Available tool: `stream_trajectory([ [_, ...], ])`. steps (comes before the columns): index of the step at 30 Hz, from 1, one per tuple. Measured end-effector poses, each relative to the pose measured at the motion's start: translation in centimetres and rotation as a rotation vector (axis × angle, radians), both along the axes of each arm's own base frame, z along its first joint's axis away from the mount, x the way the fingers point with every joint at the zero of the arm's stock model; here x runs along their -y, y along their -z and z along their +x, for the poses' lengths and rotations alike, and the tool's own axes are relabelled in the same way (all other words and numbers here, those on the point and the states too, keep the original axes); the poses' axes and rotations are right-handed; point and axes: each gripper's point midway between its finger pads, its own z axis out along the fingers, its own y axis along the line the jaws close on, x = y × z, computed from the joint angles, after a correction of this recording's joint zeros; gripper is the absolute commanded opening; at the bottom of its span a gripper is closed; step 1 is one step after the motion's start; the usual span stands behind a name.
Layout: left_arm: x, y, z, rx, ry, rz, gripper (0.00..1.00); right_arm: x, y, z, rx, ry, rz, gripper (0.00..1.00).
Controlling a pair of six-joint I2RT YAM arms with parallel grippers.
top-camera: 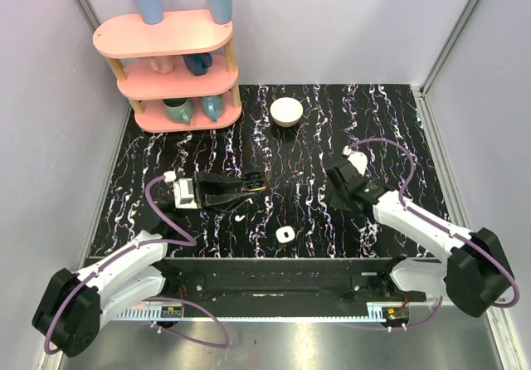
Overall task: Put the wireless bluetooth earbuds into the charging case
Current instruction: Pick up the right earbud from the center of the board, then insert the right earbud into the right side groove of the charging case.
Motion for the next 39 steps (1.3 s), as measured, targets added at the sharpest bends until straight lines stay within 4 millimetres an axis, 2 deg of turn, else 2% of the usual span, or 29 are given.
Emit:
stream_trajectory([
  [5,0.0,-0.1,0.1,-0.004,-0.005,-0.004,0.00,-1.1,-4.8,1.7,0.185,-0.073,-0.016,0.15],
  [11,-0.1,-0.3,0.5,-0.013,-0.025,-0.019,0.00,-3.2,-13.0,3.9,0.467,-0.162,-0.020,0.15],
  [13,-0.2,-0.4,0.6,-0.016,-0.032,-0.023,0.00,-4.0,-15.4,4.1,0.553,-0.198,-0.021,0.15],
  [18,-0.2,-0.3,1.3,-0.035,-0.053,-0.032,0.00,-5.7,-19.9,4.0,0.710,-0.276,-0.017,0.14],
  [24,0.0,0.1,2.0,-0.065,-0.069,-0.029,0.00,-8.1,-24.5,3.1,0.847,-0.376,0.035,0.15],
  [32,0.4,0.6,2.7,-0.098,-0.070,-0.009,0.00,-12.6,-30.4,0.7,0.990,-0.570,0.174,0.13],
  [35,0.6,0.8,2.7,-0.109,-0.068,0.001,0.00,-14.4,-31.4,-0.2,1.023,-0.643,0.201,0.13],
  [39,0.9,1.2,3.1,-0.133,-0.077,0.023,0.00,-16.8,-31.0,-1.7,1.030,-0.754,0.203,0.12],
])
